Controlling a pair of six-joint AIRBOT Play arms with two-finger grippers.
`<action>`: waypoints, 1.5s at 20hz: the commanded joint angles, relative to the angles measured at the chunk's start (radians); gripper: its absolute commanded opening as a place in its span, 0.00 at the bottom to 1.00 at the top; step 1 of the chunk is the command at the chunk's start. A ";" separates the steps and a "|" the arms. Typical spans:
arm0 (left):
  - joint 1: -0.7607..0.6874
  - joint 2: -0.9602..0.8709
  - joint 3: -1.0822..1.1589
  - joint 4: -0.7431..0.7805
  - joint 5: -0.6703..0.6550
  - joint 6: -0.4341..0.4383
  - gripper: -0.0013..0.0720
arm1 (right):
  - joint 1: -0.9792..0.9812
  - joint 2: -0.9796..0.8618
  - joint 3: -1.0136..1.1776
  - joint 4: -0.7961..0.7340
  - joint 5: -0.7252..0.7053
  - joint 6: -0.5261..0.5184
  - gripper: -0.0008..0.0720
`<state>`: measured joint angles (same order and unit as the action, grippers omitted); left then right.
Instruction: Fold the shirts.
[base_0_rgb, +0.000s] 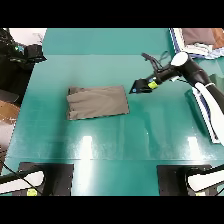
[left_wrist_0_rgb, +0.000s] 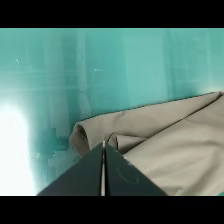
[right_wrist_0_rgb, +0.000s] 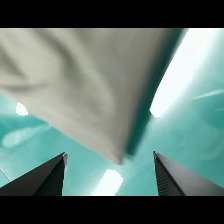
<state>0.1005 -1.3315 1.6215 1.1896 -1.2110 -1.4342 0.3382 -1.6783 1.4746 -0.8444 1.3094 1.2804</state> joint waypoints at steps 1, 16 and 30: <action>0.001 0.000 0.000 0.000 0.000 0.002 0.06 | -0.073 -0.020 -0.125 0.111 -0.076 -0.001 0.87; 0.001 0.000 0.000 0.000 -0.013 0.029 0.06 | 0.178 -0.346 0.146 0.390 -0.102 -0.050 0.26; -0.217 0.000 0.000 -0.057 0.060 0.029 0.06 | -0.322 0.065 0.225 0.037 -0.002 0.063 0.03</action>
<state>-0.0414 -1.3315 1.6215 1.1351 -1.2026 -1.4055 0.1547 -1.7111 1.6970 -0.6994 1.2995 1.3231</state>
